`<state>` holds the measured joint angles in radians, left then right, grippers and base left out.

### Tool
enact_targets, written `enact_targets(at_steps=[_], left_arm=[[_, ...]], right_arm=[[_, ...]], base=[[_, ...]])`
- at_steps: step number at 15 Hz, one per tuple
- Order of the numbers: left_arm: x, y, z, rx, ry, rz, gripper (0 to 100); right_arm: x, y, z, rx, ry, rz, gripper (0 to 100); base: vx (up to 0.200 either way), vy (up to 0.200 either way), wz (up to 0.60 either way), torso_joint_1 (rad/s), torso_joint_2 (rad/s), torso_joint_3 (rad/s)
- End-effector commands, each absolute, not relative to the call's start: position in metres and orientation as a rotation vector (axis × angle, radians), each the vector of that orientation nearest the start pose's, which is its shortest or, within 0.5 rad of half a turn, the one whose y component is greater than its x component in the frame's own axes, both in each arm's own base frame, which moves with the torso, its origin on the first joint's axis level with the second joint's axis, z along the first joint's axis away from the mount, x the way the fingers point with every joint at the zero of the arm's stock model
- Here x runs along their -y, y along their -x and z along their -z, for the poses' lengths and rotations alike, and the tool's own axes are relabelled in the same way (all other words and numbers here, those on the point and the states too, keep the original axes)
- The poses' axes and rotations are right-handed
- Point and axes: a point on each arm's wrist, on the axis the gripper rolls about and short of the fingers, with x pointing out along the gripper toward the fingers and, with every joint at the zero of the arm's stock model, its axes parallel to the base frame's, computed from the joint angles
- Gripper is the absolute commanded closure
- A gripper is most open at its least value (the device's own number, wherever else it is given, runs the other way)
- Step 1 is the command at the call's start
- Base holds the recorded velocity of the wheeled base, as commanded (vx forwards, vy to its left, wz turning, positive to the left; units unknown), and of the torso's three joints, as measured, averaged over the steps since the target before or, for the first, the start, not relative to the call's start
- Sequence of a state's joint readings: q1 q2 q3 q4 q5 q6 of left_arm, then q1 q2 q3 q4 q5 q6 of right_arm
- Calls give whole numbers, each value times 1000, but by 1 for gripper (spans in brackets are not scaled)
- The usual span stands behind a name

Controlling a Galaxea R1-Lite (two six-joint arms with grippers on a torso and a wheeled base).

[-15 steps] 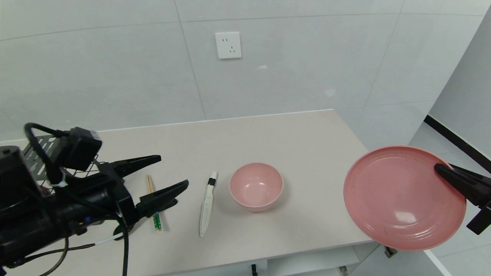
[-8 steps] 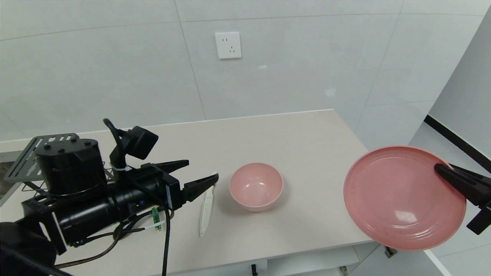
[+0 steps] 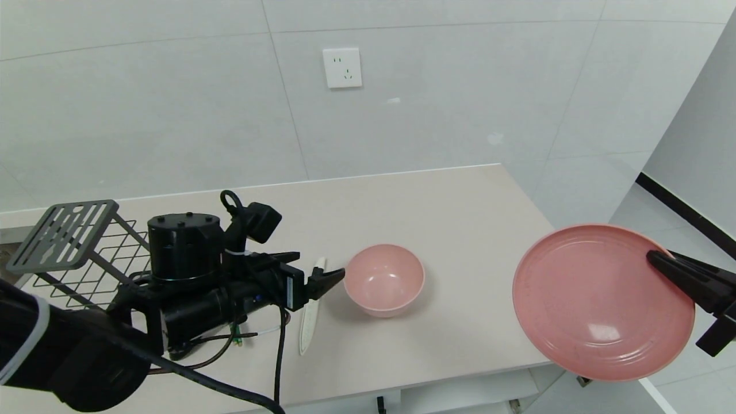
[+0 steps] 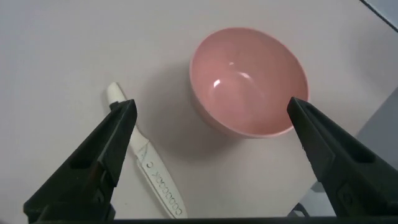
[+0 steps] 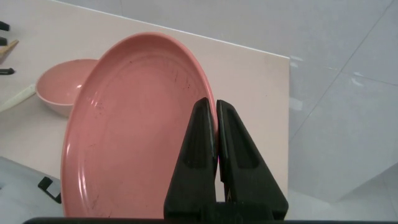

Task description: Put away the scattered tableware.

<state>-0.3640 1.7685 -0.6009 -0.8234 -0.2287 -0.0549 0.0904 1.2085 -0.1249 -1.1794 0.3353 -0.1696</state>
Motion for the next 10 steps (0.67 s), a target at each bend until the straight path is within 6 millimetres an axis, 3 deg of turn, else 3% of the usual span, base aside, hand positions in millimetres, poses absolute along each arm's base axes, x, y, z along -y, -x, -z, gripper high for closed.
enact_targets(at_steps=[1, 5, 10], left_arm=[[115, -284, -115, -409, 29, 587, 0], [121, -300, -100, -481, 33, 580, 0], [144, -319, -92, -499, 93, 597, 0]], right_arm=[[-21, -142, -170, 127, 178, -424, 100], [-22, -143, -167, 111, 176, -428, 100], [-23, -143, -166, 107, 175, -435, 100]], base=[[0, 0, 0, 0, 0, 0], [0, 0, 0, 0, 0, 0], [0, 0, 0, 0, 0, 0]])
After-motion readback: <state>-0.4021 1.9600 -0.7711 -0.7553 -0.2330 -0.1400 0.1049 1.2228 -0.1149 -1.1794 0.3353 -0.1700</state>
